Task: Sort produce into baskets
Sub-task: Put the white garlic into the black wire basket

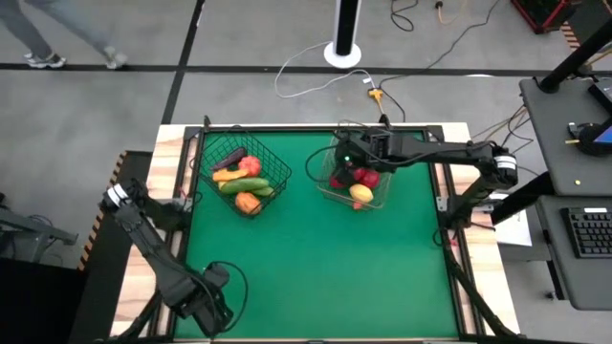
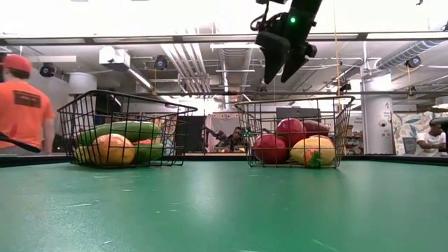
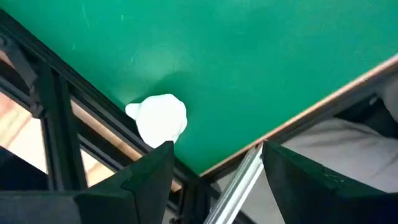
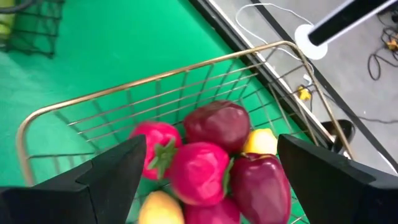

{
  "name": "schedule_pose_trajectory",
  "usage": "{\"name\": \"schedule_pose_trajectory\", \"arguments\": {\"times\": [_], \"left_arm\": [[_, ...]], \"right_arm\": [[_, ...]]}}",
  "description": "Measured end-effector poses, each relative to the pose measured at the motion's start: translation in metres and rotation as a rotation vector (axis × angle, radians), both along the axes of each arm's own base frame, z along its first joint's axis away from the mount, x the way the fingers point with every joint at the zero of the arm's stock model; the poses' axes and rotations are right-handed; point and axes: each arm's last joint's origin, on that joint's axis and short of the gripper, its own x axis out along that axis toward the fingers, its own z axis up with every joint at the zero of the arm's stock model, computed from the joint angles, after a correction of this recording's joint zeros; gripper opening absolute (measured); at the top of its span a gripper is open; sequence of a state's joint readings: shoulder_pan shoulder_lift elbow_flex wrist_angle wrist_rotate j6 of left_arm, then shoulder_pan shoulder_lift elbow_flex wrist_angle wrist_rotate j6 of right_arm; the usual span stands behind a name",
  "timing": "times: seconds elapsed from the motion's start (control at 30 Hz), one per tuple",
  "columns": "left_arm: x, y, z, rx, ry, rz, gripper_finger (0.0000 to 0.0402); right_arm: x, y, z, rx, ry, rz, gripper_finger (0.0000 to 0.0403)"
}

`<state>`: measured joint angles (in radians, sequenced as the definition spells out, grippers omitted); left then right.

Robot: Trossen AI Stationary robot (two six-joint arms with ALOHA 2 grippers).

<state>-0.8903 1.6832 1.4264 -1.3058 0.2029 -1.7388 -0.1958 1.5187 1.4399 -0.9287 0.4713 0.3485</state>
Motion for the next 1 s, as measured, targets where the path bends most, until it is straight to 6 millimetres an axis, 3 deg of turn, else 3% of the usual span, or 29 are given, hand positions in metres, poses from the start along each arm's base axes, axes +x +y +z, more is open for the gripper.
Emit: {"name": "schedule_pose_trajectory", "arguments": {"times": [0.5, 1.0], "left_arm": [[-0.011, -0.016, -0.040, 0.090, 0.114, 0.043, 0.0224], [-0.030, -0.010, -0.080, 0.085, 0.210, 0.030, 0.0224]], "right_arm": [[0.007, 0.035, 0.000, 0.012, -0.018, 0.083, 0.0354], [0.007, 0.042, -0.003, 0.021, -0.023, 0.084, 0.0354]]}}
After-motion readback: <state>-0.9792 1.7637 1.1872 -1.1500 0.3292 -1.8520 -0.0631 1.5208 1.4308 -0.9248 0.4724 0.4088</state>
